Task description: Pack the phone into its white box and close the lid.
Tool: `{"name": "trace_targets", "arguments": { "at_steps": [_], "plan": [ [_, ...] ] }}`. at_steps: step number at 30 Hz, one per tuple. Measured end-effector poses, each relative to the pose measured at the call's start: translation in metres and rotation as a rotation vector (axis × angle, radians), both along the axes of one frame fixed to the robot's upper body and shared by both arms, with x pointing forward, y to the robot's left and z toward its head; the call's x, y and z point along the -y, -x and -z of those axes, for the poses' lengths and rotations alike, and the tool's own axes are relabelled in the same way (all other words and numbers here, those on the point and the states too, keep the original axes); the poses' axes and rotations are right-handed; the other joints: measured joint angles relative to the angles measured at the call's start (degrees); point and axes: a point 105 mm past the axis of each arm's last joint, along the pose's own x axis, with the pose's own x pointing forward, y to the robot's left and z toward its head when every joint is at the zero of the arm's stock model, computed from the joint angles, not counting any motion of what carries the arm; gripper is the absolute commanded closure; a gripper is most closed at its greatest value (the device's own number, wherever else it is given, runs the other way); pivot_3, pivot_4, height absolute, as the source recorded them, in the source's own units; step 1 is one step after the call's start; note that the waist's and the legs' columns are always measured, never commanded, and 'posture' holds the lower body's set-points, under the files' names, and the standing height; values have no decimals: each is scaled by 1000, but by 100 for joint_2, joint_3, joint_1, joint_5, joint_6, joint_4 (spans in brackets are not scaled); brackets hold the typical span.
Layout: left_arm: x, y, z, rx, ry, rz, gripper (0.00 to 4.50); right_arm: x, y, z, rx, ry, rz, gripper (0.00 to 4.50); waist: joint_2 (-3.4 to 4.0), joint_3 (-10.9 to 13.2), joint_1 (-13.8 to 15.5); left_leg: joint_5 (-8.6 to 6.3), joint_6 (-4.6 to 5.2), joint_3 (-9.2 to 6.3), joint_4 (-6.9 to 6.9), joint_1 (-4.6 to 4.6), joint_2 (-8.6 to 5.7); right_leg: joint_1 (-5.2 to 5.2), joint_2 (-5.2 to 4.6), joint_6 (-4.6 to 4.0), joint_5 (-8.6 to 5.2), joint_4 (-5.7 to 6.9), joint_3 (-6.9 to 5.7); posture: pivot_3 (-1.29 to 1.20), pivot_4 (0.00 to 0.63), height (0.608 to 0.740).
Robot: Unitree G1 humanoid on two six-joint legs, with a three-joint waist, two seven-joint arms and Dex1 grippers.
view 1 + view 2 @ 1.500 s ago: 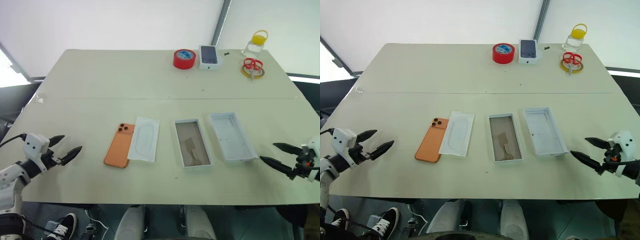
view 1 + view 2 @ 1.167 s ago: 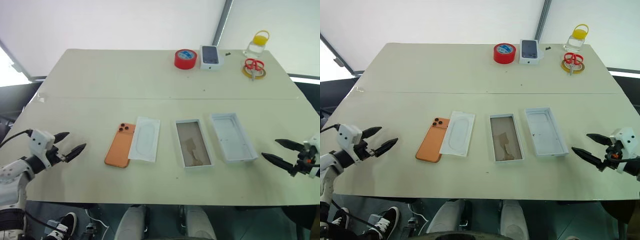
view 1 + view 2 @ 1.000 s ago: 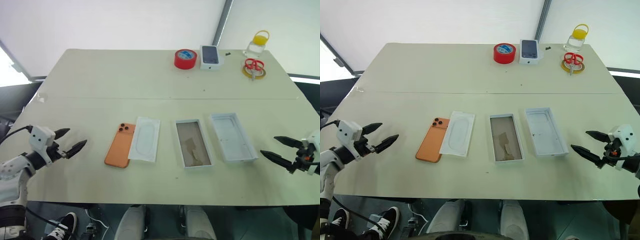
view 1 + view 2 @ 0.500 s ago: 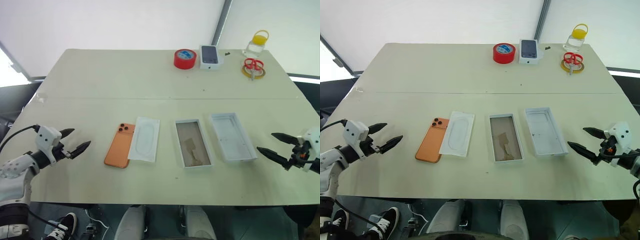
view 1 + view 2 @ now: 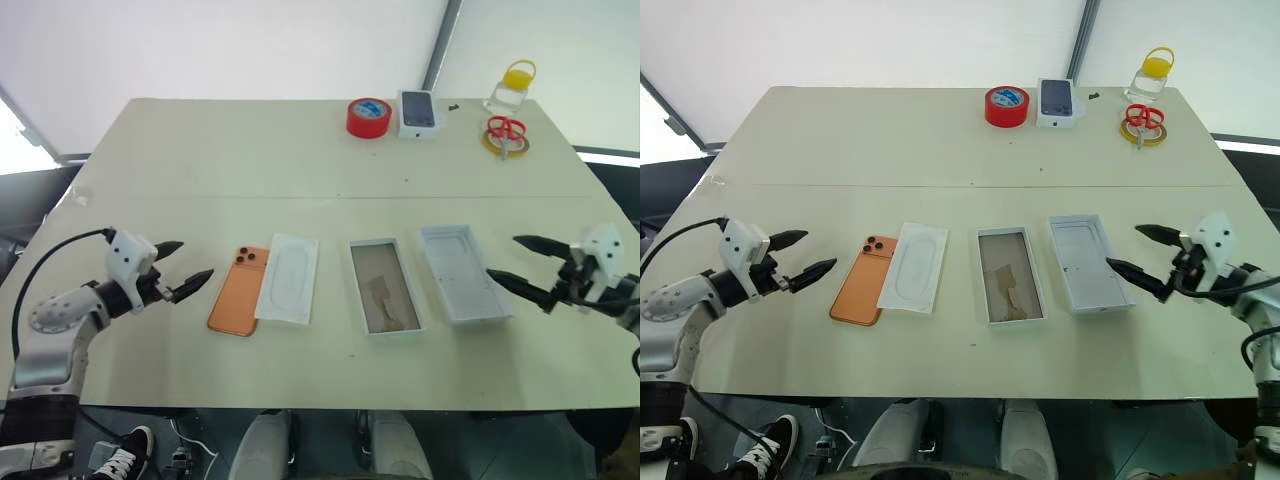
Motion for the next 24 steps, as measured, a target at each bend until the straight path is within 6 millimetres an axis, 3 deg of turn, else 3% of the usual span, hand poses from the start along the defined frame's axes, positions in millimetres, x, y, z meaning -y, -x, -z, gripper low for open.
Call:
{"name": "trace_targets", "arguments": {
  "at_steps": [3, 8, 16, 24],
  "plan": [
    [14, -4, 3, -57, 30, 29, 0, -29, -6, -2, 14, -16, -68, 22, 0, 0, 1, 0, 0, 1, 0, 0, -1, 0, 1, 4, 3, 0, 0, 0, 150, 740],
    [37, 4, 13, -283, 174, 68, 0, -59, -11, -6, 41, -36, -129, 22, -5, 3, 3, 1, 0, 0, 1, -3, -1, 0, 2, 7, 3, -1, 0, 0, 150, 740],
    [76, 34, 15, -682, 354, 199, 0, -57, -10, 4, 13, -28, -120, 22, -7, 4, -4, 2, 0, -3, 2, 1, -4, 2, 4, 6, 2, 6, 0, 0, 150, 740],
    [99, 25, 12, -864, 462, 194, 0, -55, -11, 4, 37, 2, -110, 22, -6, 2, -5, 8, -8, -5, 3, 7, -6, 10, 8, 8, 3, 10, 1, 0, 150, 740]
  ]
}}
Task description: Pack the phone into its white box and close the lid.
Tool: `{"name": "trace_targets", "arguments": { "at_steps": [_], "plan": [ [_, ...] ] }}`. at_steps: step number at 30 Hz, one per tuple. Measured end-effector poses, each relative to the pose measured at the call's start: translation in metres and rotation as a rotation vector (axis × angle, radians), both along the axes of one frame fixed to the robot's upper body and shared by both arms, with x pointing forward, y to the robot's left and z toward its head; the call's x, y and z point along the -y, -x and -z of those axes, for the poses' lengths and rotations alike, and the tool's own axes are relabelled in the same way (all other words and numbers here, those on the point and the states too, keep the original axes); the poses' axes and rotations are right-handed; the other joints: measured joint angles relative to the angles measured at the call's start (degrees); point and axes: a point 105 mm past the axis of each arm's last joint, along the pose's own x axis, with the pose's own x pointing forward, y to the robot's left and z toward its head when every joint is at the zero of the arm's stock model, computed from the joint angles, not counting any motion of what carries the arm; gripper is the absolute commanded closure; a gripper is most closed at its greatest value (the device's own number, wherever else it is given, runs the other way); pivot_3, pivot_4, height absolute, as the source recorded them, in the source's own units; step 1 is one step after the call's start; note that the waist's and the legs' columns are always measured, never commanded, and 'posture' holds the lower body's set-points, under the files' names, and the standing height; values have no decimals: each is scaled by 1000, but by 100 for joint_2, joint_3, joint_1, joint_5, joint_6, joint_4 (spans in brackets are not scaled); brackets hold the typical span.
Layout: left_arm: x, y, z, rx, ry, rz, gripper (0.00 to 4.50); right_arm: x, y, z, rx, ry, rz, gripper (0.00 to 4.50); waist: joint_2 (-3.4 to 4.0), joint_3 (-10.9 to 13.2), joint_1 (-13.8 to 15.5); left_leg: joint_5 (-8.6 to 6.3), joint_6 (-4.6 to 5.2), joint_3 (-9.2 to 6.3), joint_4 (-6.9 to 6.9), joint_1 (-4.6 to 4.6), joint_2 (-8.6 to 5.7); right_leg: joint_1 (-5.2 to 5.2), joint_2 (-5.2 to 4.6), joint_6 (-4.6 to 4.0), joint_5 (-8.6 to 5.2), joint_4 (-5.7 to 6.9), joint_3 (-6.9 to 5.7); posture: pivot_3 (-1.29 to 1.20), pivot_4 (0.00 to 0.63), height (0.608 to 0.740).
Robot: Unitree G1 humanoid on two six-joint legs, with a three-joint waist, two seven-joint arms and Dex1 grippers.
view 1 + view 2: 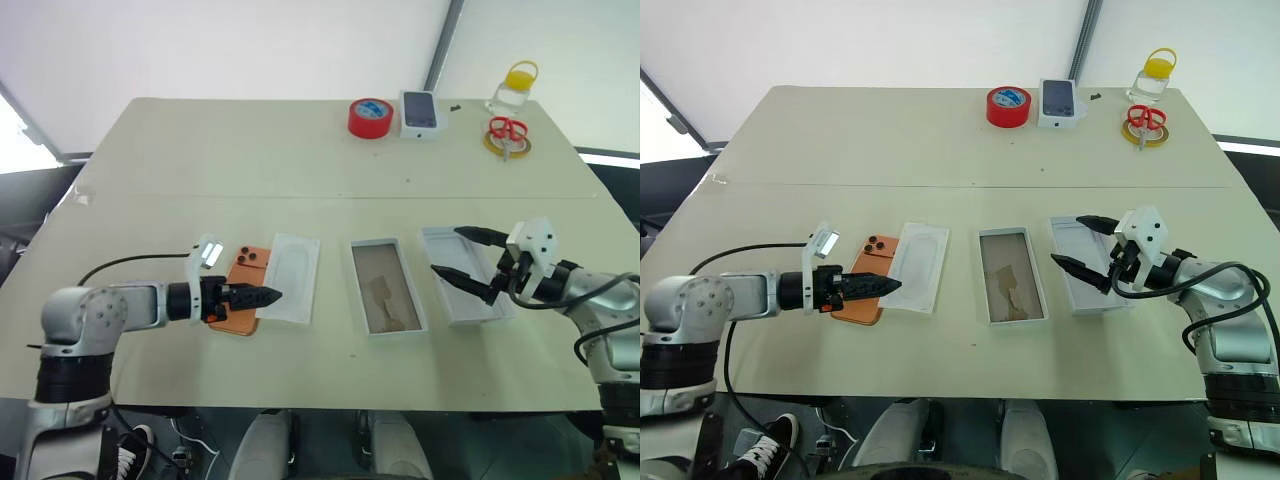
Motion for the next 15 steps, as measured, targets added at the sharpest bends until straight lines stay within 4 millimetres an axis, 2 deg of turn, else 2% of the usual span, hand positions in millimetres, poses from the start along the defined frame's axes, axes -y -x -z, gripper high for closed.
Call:
{"name": "trace_targets", "arguments": {
  "at_steps": [7, 10, 15],
  "plan": [
    [6, -10, 1, -47, 51, -37, 0, 2, 0, 0, 10, 5, 9, 22, 9, -6, 16, 2, -4, -3, 1, 11, -2, 16, -3, -12, -7, -1, 0, 0, 150, 740],
    [19, -19, 1, -64, 111, -45, 0, 2, 0, 0, 12, 4, 14, 22, 6, -7, 14, 2, -4, -6, 2, 12, -5, 21, -5, -6, -3, -5, 1, 0, 150, 740],
    [45, -15, 8, -96, 122, 4, 0, 1, -1, 1, 14, -4, 19, 22, 5, -6, -10, 2, -5, -5, 1, 12, -5, 19, -6, -1, 0, -4, 1, 0, 150, 740]
  ]
}}
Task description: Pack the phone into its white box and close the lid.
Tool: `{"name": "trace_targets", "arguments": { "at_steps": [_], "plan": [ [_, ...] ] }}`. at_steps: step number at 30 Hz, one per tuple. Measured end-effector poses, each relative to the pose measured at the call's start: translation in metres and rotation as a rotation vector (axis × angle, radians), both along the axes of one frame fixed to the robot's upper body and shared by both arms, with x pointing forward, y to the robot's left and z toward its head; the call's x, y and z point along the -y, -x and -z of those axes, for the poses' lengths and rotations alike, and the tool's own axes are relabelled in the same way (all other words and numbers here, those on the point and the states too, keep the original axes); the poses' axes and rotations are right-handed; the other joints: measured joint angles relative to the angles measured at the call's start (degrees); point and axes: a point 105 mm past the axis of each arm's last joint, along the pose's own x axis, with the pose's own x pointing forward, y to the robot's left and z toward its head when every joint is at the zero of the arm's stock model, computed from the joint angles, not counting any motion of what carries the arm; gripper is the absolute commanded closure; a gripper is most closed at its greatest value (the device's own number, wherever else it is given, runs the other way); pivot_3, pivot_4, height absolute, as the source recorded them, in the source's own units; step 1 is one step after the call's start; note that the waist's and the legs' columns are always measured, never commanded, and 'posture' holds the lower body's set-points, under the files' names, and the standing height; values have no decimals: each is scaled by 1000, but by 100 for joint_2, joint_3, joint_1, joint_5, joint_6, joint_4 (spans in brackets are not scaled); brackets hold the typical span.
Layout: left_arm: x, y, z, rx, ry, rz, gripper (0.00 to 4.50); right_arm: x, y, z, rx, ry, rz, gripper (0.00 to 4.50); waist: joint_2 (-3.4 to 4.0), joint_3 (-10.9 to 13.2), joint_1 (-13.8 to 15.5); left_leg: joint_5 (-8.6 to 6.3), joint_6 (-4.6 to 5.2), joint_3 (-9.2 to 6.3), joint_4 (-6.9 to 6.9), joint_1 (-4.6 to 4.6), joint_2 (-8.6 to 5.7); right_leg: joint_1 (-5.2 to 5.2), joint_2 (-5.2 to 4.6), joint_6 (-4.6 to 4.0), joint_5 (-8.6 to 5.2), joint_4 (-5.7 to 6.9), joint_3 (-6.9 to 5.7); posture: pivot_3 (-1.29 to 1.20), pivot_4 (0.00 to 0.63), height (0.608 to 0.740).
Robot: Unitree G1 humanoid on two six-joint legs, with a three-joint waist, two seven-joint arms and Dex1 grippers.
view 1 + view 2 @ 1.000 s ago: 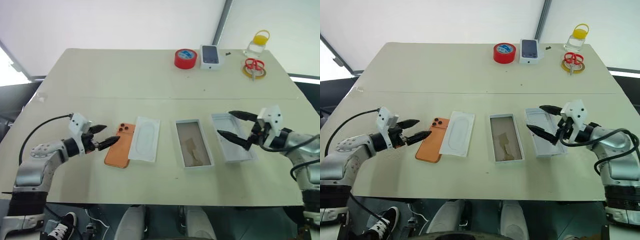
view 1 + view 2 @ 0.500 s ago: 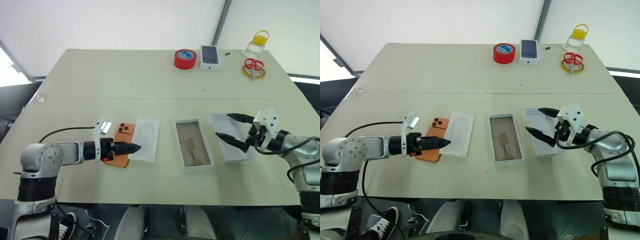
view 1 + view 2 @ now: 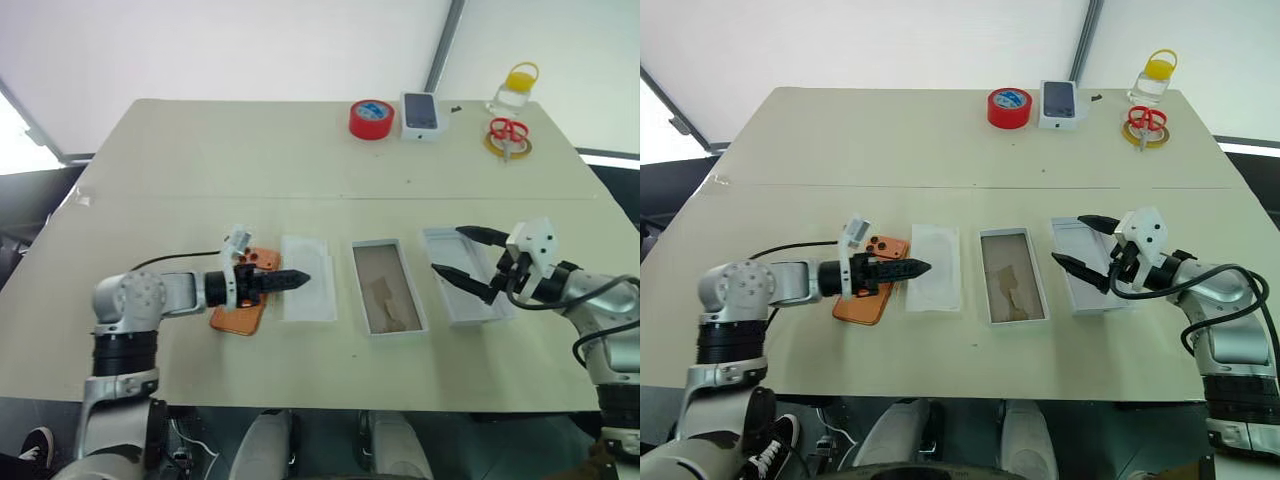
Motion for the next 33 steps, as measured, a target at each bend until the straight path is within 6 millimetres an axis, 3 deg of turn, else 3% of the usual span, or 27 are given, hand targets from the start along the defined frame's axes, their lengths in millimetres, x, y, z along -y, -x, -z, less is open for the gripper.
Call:
{"name": "trace_targets", "arguments": {
  "at_steps": [12, 19, 22, 28, 33],
  "plan": [
    [-11, -4, -4, -14, -31, -52, 0, 1, 1, 2, -4, 1, 5, 22, 0, 0, -41, 1, -1, -1, -2, 3, 7, -4, 9, -4, -2, 3, 0, 0, 150, 740],
    [-6, -4, -2, -37, -62, -110, 0, 1, 1, 1, 4, 2, 6, 22, 1, -1, -37, 2, -3, -1, -2, 4, 7, -3, 9, 0, 1, 3, 1, 0, 150, 740],
    [-5, -7, 3, -58, -79, -148, 1257, 1, -1, 0, 12, 4, 5, 0, 1, -1, -14, 3, -6, 0, -2, 6, 6, 2, 9, 0, 1, 2, 1, 0, 150, 740],
    [-2, -11, 14, -94, -111, -205, 4406, -1, -5, -7, 36, 8, 0, 0, -2, -1, 40, 4, -7, -7, -1, 3, -6, 8, 0, 0, 0, -2, 0, 0, 150, 740],
    [0, -14, 13, -98, -87, -227, 4467, -1, -6, -7, 36, 8, 4, 0, 6, -6, 17, 4, -7, -10, -2, 27, -19, 31, -11, -1, -4, -3, 0, 0, 150, 740]
  ]
}}
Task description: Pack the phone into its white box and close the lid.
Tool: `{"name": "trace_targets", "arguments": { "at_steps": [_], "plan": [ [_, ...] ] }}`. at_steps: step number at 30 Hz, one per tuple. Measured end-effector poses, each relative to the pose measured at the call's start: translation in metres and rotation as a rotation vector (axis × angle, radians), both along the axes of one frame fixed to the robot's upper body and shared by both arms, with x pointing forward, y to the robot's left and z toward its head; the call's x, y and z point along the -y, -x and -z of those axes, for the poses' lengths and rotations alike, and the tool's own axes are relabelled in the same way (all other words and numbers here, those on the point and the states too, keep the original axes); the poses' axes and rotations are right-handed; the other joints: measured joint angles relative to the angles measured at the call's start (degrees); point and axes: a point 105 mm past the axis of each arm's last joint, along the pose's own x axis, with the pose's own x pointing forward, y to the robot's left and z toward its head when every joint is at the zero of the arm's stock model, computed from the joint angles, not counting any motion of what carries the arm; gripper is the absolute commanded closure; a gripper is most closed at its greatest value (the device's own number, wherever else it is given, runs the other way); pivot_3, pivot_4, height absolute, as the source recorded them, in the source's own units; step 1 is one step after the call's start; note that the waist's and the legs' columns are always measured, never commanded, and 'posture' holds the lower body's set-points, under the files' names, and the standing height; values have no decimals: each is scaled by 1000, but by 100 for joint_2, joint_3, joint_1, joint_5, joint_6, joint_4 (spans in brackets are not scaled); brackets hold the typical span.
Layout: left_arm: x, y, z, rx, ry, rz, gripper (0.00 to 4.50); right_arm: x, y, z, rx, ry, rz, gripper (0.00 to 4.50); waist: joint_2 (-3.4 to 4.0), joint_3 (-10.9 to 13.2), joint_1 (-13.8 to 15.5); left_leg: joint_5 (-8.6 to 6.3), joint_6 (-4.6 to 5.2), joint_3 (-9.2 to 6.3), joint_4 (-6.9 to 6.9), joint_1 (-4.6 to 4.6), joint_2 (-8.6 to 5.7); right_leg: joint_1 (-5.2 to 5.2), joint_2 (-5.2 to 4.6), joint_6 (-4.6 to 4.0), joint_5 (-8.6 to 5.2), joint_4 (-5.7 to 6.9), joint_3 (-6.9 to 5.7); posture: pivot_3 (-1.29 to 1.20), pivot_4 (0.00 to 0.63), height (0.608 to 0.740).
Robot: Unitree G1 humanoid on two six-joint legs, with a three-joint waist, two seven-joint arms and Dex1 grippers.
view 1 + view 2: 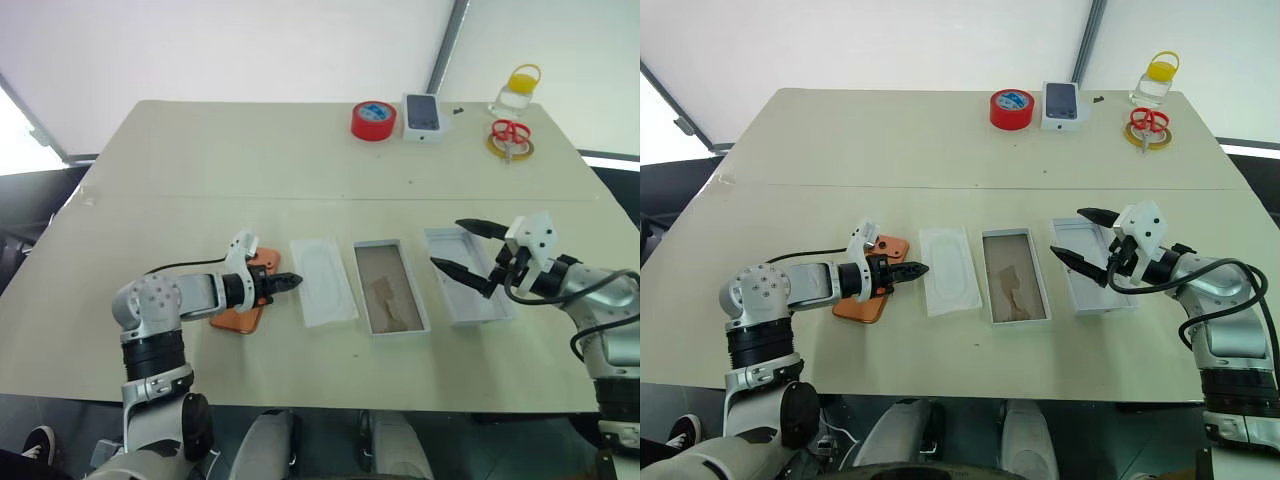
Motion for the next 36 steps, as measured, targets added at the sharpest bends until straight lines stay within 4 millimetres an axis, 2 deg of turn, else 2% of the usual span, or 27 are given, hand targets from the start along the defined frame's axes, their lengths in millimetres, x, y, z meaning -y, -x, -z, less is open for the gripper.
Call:
{"name": "trace_targets", "arguments": {
  "at_steps": [7, 10, 15, 20, 24, 25, 27, 28, 32, 33, 36],
  "plan": [
    [-2, -2, -4, -4, 47, -21, 4467, -3, 0, 1, -14, -4, -5, 0, -6, 4, -2, -4, 2, -5, -6, 38, -2, 35, -4, 23, -27, 0, -1, 0, 150, 740],
    [-11, -5, -9, -13, 74, -20, 4467, -21, 12, 3, -46, -6, -98, 0, -15, 11, -7, -3, 2, -11, -11, 34, -1, 28, -1, 33, -18, 3, -2, 0, 150, 740],
    [-30, -10, -27, 24, 102, -19, 4467, -54, 49, 31, -193, 42, -311, 0, -27, 19, -5, -4, 1, -15, -12, 13, -16, 13, -18, 34, -15, 1, -3, 0, 150, 740],
    [-33, -9, -38, 80, 94, -3, 4467, -65, 62, 51, -264, 118, -404, 0, -66, 43, 2, -3, -2, -19, -9, 10, -19, 12, -21, 34, -16, 1, -6, 0, 150, 740],
    [-34, -12, -47, 145, 84, -7, 4467, -60, 66, 64, -289, 209, -447, 0, -74, 49, 3, -3, -7, -21, -9, 8, -19, 12, -22, 34, -16, 0, -7, 0, 150, 740],
    [-33, -13, -49, 162, 78, -9, 4500, -59, 67, 68, -293, 230, -455, 574, -78, 51, 2, -2, -7, -21, -9, 7, -19, 12, -22, 34, -16, -1, -7, 0, 150, 740],
    [-30, -14, -50, 189, 74, -12, 4500, -58, 66, 75, -297, 265, -469, 1276, -78, 52, 0, -3, -7, -21, -9, 6, -19, 11, -22, 34, -15, -1, -6, 0, 150, 740],
    [-29, -15, -50, 205, 79, -21, 4500, -58, 64, 76, -289, 283, -478, 1898, -78, 52, -3, -2, -8, -21, -9, 6, -18, 10, -22, 34, -15, -1, -6, 0, 150, 740],
    [-25, -16, -51, 214, 101, -22, 4500, -59, 58, 75, -273, 286, -480, 3778, -81, 54, 1, 2, -14, -22, -10, 3, -17, 6, -21, 34, -15, 2, -7, 0, 150, 740],
    [-24, -16, -51, 213, 105, -21, 4500, -59, 57, 76, -270, 297, -482, 4380, -81, 55, 0, 2, -14, -23, -10, 2, -17, 6, -21, 34, -15, 1, -7, 0, 150, 740],
    [-24, -16, -52, 210, 119, -30, 4500, -62, 52, 76, -250, 278, -473, 4380, -84, 56, 0, 2, -13, -23, -9, 1, -17, 6, -21, 34, -15, 0, -8, 0, 150, 740]
  ]
}}
